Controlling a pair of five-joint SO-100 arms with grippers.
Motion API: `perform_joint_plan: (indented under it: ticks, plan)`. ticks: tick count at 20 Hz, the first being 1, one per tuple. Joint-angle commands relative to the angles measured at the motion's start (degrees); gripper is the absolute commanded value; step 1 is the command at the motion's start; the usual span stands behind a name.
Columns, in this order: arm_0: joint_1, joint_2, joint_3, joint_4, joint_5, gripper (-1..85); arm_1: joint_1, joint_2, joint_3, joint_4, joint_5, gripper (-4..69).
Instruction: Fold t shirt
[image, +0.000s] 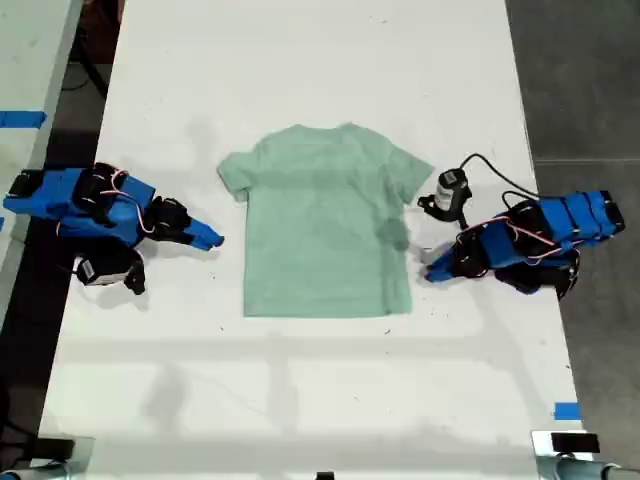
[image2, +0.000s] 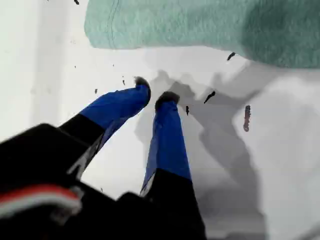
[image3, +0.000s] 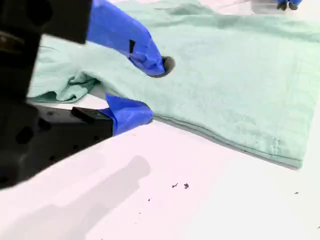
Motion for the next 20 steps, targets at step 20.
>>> perform_joint_plan:
  ticks: [20]
  plan:
    - [-0.4, 0.4, 0.4, -0.9, 0.3, 11.8, 17.1, -5.4, -4.7, -14.2, 46.7, 0.0]
